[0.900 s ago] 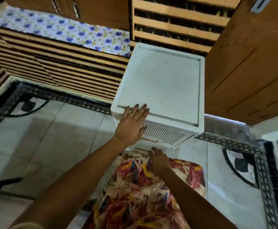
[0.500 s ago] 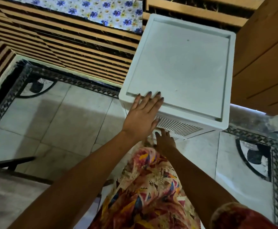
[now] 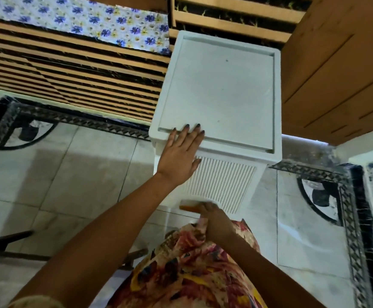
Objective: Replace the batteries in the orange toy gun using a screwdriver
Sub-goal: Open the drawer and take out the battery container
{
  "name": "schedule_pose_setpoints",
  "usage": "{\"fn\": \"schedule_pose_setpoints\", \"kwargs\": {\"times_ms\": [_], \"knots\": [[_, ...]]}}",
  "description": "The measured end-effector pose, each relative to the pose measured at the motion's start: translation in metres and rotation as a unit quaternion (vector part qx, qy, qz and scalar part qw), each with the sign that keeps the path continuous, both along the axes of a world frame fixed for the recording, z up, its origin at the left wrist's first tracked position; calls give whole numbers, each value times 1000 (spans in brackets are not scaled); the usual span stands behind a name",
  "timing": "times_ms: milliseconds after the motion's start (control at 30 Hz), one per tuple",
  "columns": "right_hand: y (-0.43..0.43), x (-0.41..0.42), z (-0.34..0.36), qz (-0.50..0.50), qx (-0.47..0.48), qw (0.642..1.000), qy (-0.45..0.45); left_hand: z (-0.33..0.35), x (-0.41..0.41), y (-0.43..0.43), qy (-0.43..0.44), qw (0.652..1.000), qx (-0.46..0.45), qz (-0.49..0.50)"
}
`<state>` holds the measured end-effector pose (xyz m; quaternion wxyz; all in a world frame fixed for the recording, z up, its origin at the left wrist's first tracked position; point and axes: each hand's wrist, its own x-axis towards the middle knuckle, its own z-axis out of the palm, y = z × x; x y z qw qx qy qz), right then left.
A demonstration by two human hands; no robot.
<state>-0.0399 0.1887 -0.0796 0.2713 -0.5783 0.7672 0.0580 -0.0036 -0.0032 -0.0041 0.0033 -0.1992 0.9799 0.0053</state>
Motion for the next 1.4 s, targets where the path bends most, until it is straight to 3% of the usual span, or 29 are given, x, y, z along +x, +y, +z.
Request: {"fn": "schedule_pose_setpoints", "kwargs": {"times_ms": [100,367,567,867,1033,1400], "knots": [[17,16,18,-66,-44,997,-25,6,2,1,-25,999,26,-9],[38,38,78,-74,-195,978,-3,20,2,-2,-43,997,57,-19],[35,40,97,-50,-211,975,45,24,6,-8,-46,991,124,-27],[23,26,103,-30,-248,965,79,28,6,-15,-61,987,143,-49],[8,3,105,-42,-182,976,110,32,8,-20,-77,980,168,-69],[-53,-50,111,-96,-167,973,126,37,11,-21,-138,983,15,-121]]}}
